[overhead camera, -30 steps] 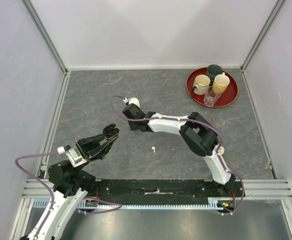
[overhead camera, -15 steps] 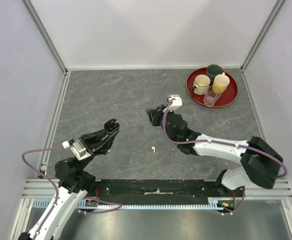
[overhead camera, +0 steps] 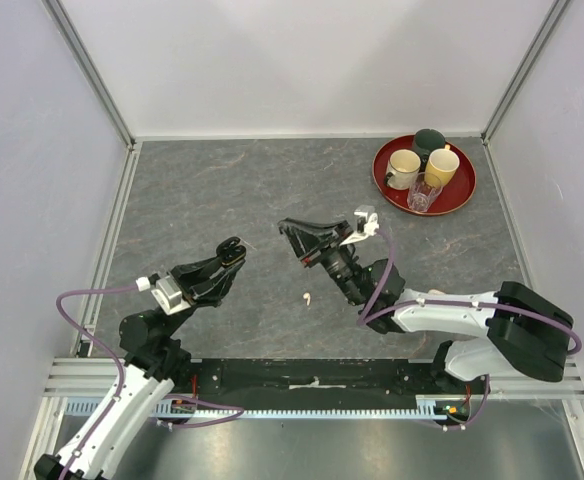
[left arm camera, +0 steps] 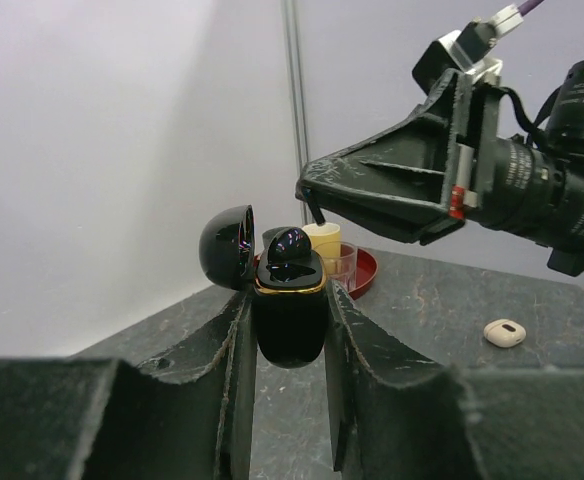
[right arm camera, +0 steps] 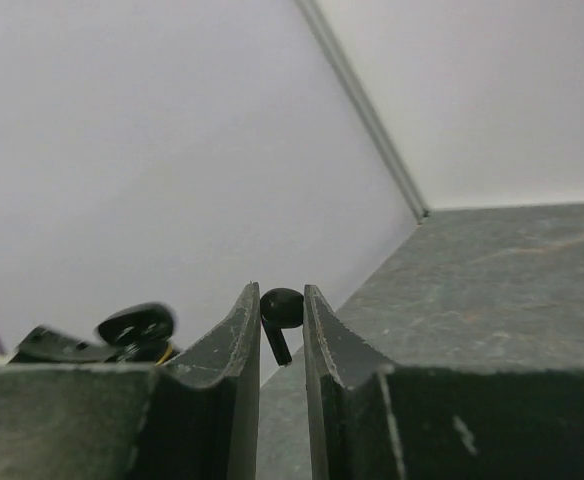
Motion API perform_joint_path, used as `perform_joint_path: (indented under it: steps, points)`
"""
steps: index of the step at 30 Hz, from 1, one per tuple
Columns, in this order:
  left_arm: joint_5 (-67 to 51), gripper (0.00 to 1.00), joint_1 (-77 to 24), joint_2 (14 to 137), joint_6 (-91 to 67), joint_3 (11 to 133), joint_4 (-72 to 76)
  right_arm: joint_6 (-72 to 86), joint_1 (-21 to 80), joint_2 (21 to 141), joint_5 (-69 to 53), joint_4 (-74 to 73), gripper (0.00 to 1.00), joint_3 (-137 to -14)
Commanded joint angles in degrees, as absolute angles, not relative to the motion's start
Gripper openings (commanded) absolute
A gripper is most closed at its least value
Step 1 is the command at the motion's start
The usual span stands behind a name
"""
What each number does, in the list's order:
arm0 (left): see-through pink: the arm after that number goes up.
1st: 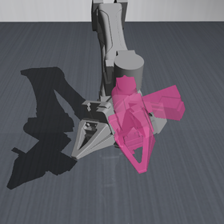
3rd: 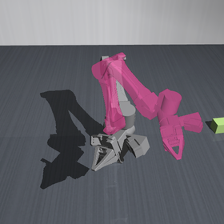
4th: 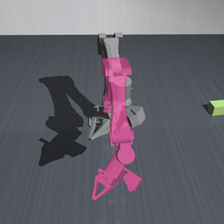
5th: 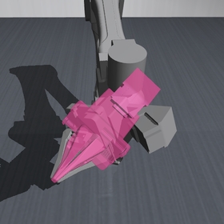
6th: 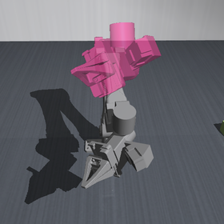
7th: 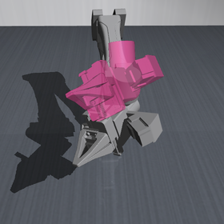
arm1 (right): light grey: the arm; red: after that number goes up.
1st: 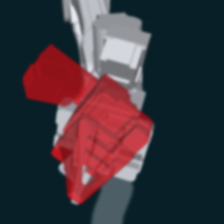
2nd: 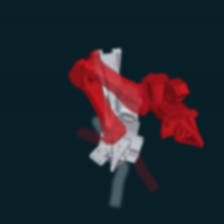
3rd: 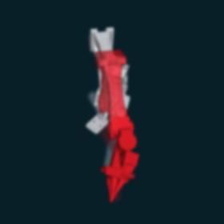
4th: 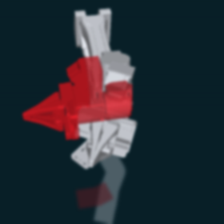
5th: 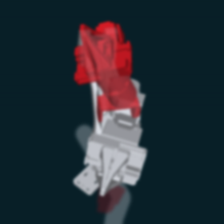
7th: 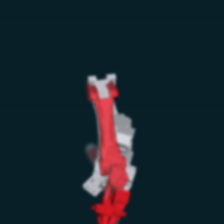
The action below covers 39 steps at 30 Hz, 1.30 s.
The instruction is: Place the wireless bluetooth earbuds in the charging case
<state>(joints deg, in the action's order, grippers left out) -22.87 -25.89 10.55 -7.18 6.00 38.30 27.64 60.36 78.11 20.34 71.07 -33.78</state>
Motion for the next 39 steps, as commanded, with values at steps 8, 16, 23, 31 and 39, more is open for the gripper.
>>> perform_joint_path:
  steps: [8,16,23,31,39]
  points:
    - [-25.0,0.02,-26.0,12.7,-6.6,5.4,45.2,16.8,71.2,82.3,9.7,94.3,0.0,-39.5]
    - [-23.7,0.02,-25.9,11.5,-6.6,5.2,43.8,11.1,75.1,83.2,10.4,96.1,0.0,-40.6]
    - [-24.1,0.02,-25.9,12.1,-6.7,5.5,43.5,11.0,75.6,83.1,11.1,94.8,0.0,-43.0]
    - [-25.7,0.02,-26.0,13.6,-6.9,5.7,44.6,9.5,75.4,83.9,13.4,88.9,0.0,-46.3]
    - [-26.5,0.02,-26.0,13.6,-7.5,6.0,46.3,10.6,75.5,87.4,15.4,89.6,0.0,-48.7]
